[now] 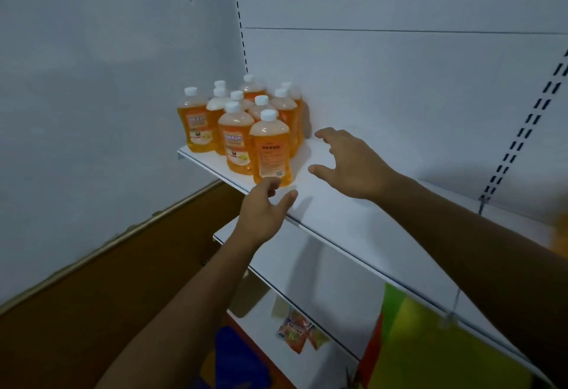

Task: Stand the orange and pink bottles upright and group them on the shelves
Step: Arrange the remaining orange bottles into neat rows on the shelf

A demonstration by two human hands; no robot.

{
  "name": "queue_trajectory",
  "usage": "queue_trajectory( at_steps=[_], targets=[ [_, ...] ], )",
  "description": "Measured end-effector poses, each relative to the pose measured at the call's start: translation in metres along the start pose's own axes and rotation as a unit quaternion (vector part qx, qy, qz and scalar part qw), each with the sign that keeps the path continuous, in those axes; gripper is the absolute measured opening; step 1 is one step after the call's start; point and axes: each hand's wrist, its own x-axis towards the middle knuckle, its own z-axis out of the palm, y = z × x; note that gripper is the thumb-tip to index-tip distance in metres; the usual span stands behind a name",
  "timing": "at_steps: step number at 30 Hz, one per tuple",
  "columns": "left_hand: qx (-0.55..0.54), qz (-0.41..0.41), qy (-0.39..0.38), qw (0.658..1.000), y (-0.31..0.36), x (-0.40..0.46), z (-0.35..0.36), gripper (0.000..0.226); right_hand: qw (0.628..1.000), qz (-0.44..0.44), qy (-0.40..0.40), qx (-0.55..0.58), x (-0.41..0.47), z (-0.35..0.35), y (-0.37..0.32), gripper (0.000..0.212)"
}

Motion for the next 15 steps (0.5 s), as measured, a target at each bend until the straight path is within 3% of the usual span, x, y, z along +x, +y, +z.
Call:
queue_trajectory(
  at_steps=[8, 15],
  targets=[
    [-0.064, 0.019, -0.019, 0.998, -0.042, 0.073, -0.038, 0.051, 0.994, 0.023, 0.012, 0.108, 0.082, 0.036, -0.027, 0.071],
    [-0.027, 0.044, -0.040, 0.998, -0.062, 0.099, -0.034, 0.048, 0.992, -0.001, 0.015, 0.128, 0.101, 0.061, -0.018, 0.065]
  ],
)
